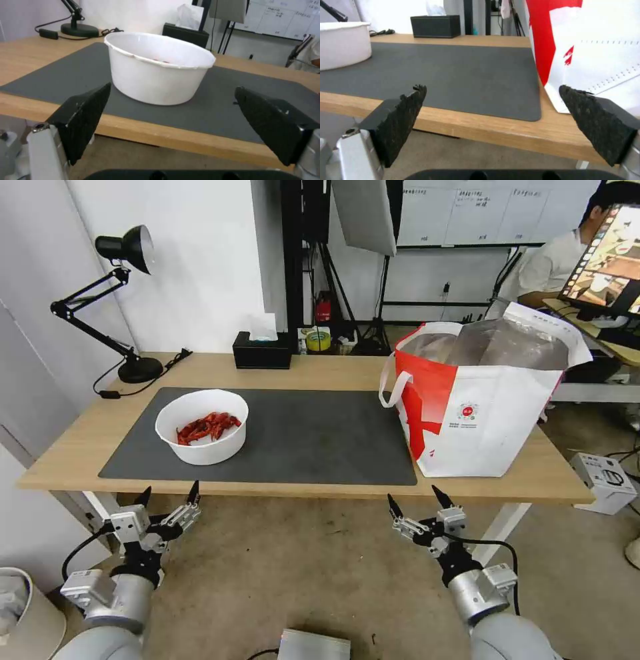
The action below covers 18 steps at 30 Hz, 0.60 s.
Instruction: Pick up the trash from the table and place it into the takeout bag.
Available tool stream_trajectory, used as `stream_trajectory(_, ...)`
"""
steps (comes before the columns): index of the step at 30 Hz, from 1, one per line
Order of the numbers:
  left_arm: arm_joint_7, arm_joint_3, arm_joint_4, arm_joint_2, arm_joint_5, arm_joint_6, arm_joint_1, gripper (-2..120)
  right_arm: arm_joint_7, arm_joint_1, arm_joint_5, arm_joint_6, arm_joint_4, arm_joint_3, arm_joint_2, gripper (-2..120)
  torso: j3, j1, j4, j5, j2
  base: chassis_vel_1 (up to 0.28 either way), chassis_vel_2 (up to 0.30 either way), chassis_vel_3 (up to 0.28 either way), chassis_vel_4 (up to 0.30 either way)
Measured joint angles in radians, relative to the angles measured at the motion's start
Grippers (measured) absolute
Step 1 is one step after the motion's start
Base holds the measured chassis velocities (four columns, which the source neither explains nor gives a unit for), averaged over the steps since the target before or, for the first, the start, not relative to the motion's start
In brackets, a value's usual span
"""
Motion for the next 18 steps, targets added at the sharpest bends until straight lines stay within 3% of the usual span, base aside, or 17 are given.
stream_trajectory(16, -0.003, -0.001, 0.007, 0.005, -0.006, 0.000, -0.012, 100, 0.001, 0.004, -0.001, 0.009, 0.004, 0.004, -0.008, 100, 0.000, 0.000, 0.0000, -0.0001, 0.000, 0.000, 0.000, 0.000, 0.000)
stream_trajectory(18, -0.045, -0.018, 0.003, 0.033, -0.049, 0.023, -0.045, 100, 0.001, 0.004, -0.001, 0.009, 0.004, 0.004, -0.008, 100, 0.000, 0.000, 0.0000, -0.0001, 0.000, 0.000, 0.000, 0.000, 0.000)
